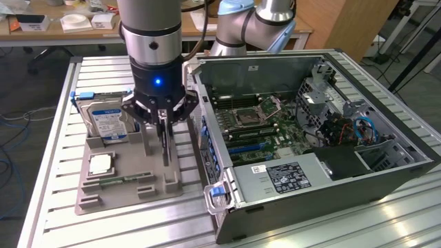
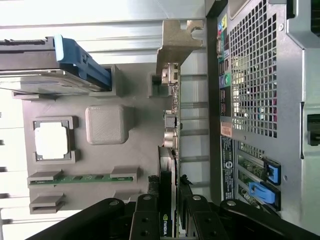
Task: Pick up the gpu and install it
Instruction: 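Pick up the gpu and move the gpu toward the slot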
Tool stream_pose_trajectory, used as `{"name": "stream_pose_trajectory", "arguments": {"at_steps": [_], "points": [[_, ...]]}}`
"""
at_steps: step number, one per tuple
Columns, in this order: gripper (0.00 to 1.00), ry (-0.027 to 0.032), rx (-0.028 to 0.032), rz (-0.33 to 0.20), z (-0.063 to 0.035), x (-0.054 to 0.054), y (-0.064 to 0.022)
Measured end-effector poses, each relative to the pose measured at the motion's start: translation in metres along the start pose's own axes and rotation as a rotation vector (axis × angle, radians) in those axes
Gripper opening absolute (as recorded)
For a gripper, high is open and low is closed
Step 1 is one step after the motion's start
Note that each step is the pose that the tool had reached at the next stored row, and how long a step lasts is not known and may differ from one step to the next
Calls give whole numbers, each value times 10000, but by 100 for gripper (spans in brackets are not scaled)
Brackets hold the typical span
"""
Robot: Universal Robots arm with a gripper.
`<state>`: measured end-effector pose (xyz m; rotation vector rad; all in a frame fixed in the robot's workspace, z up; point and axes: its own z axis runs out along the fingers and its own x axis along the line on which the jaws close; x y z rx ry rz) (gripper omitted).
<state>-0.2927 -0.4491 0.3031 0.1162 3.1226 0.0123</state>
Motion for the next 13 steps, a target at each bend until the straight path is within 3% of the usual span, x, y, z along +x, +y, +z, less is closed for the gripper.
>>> {"name": "stream_pose_trajectory", "arguments": {"at_steps": [13], "points": [[26, -1, -1, 0, -226, -4, 2]]}}
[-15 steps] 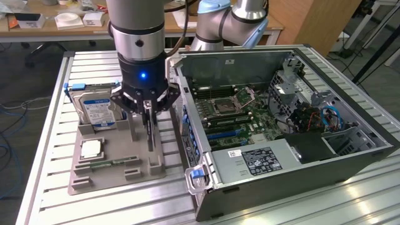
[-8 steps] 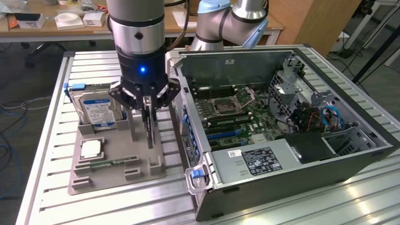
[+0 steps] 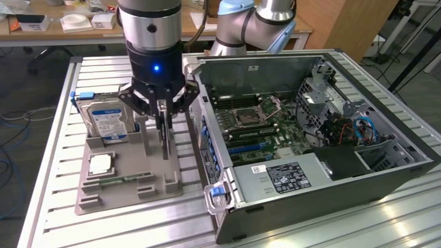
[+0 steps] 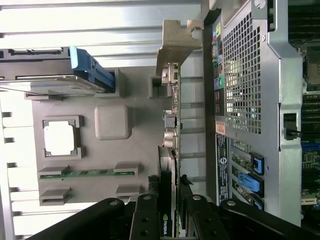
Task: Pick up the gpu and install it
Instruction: 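Pick up the gpu and move the gpu toward the slot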
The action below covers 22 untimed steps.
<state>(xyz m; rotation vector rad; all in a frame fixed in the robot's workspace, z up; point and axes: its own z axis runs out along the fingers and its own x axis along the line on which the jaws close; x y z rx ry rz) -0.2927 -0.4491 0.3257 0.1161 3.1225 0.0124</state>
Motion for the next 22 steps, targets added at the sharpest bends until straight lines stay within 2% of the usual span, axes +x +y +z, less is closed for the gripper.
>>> {"name": "stream_pose_trajectory", "arguments": {"at_steps": [22], "points": [[26, 1, 0, 0, -401, -7, 3]]}}
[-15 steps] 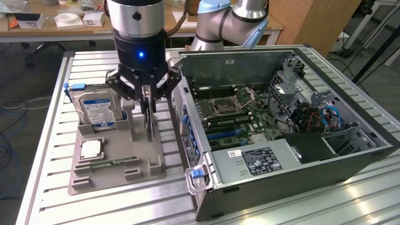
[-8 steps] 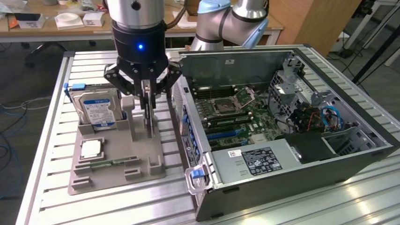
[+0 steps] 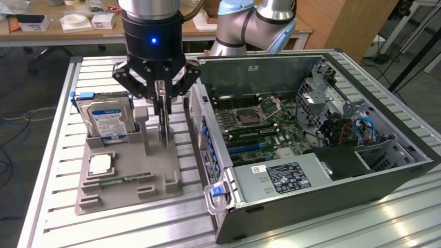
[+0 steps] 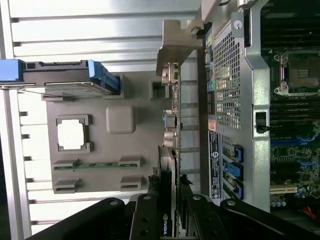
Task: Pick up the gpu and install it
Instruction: 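Pick up the gpu and move the gpu toward the slot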
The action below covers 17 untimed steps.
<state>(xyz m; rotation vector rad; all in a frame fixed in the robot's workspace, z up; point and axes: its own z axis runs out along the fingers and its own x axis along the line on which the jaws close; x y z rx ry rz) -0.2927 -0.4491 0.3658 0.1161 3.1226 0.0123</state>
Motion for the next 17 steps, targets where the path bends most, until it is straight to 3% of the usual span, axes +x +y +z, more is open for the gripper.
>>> {"name": "stream_pose_trajectory", "arguments": {"at_steps": [17], "points": [[26, -1, -1, 0, -312, -5, 3]]}}
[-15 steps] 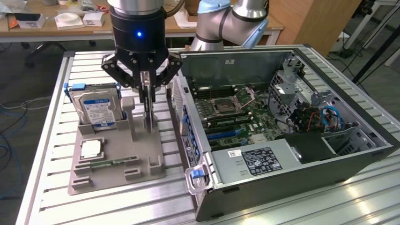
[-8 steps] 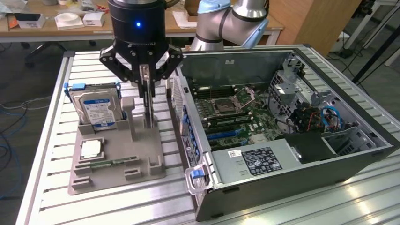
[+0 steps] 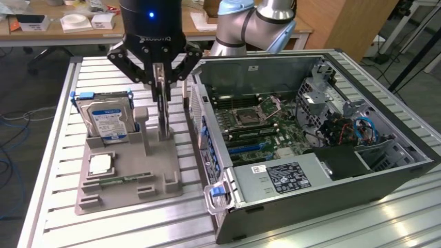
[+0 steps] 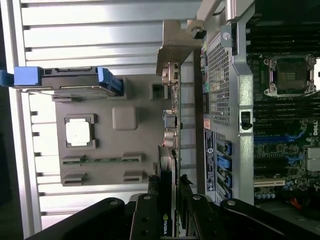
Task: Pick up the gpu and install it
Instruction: 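Pick up the gpu and move the gpu toward the slot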
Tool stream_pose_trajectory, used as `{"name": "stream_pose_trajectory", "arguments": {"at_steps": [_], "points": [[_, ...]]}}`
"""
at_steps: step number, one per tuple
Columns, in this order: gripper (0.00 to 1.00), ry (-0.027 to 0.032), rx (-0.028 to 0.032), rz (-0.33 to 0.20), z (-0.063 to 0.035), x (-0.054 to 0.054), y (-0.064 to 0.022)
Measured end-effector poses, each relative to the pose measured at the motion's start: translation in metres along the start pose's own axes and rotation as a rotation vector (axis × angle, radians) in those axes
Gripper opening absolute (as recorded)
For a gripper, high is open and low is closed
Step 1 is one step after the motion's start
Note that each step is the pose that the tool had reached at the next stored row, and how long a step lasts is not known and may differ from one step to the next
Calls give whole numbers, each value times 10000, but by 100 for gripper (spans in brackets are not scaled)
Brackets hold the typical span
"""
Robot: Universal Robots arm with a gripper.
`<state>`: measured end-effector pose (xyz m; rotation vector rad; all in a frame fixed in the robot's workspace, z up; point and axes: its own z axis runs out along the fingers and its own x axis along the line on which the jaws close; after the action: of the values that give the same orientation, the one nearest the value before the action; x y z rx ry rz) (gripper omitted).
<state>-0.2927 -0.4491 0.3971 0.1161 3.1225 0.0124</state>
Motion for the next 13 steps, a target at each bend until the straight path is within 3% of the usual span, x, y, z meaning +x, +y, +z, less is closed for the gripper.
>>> {"name": "stream_pose_trajectory", "arguments": {"at_steps": [13], "points": [[26, 1, 0, 0, -220, -3, 2]]}}
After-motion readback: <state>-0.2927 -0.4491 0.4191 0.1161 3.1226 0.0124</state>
